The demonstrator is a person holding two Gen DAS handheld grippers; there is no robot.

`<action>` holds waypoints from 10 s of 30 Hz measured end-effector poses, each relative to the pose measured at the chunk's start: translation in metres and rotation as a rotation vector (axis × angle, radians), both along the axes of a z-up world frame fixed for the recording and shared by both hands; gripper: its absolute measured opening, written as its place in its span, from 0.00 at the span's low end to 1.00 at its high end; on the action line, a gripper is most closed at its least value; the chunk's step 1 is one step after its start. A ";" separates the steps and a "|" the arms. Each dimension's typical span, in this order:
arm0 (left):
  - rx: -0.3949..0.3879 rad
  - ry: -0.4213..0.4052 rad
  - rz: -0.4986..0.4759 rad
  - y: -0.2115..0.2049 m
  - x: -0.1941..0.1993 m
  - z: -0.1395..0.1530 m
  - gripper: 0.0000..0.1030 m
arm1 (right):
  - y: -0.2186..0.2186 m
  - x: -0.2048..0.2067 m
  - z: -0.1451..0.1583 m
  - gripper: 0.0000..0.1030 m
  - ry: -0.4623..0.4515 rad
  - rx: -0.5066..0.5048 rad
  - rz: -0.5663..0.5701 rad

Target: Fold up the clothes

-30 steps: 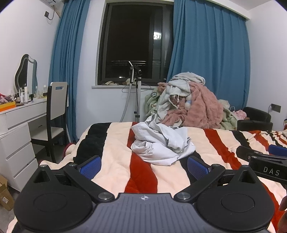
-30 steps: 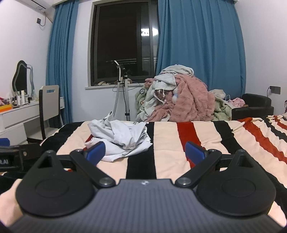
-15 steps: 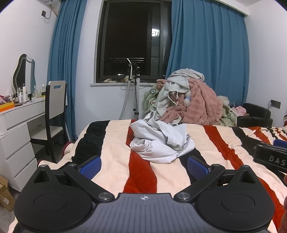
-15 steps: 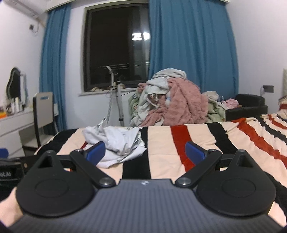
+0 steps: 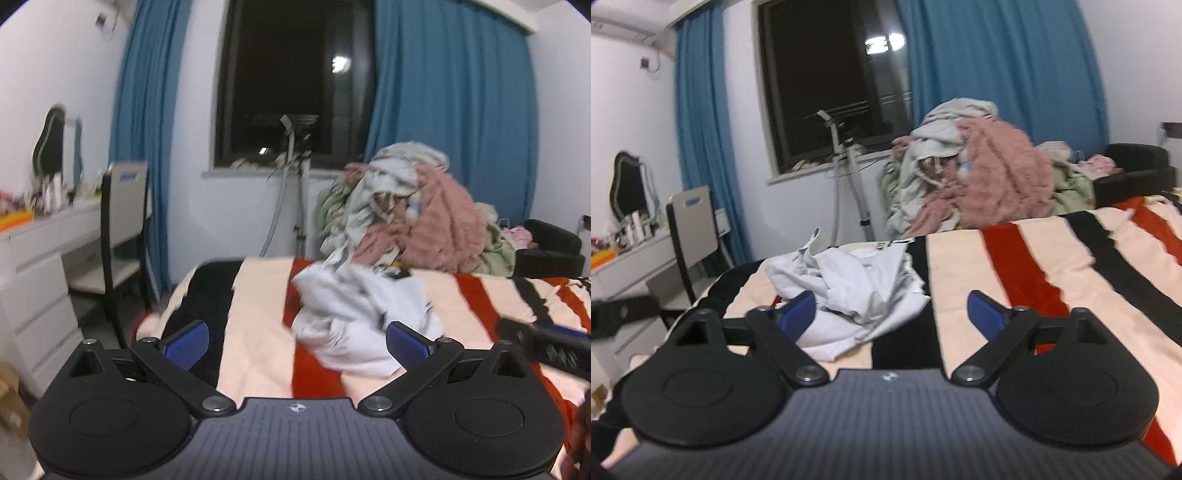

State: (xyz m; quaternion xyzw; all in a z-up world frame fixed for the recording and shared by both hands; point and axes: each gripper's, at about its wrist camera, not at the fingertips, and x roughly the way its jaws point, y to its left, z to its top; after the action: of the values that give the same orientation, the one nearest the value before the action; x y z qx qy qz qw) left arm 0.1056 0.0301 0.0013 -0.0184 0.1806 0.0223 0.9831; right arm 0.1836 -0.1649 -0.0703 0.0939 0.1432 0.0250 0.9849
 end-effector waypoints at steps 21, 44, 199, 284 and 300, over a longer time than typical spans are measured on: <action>-0.128 0.049 0.078 0.065 0.072 -0.067 1.00 | 0.055 0.156 -0.019 0.17 0.108 -0.075 -0.008; -0.045 0.004 -0.303 -0.042 -0.041 -0.047 1.00 | -0.011 -0.087 0.050 0.15 -0.119 0.074 0.153; -0.134 0.328 -0.204 0.045 0.150 -0.047 1.00 | -0.067 0.038 0.064 0.58 0.212 0.052 0.032; -0.130 0.165 -0.299 0.024 -0.058 -0.067 1.00 | -0.107 -0.037 -0.003 0.59 0.098 0.094 -0.140; -0.170 0.221 -0.156 0.020 -0.034 -0.092 1.00 | -0.205 0.063 -0.074 0.58 0.207 0.380 -0.184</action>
State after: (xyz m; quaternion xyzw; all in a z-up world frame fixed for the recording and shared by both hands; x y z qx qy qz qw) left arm 0.0720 0.0503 -0.0908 -0.0849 0.2900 -0.0677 0.9508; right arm 0.2468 -0.3702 -0.1447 0.2925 0.2269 -0.0481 0.9277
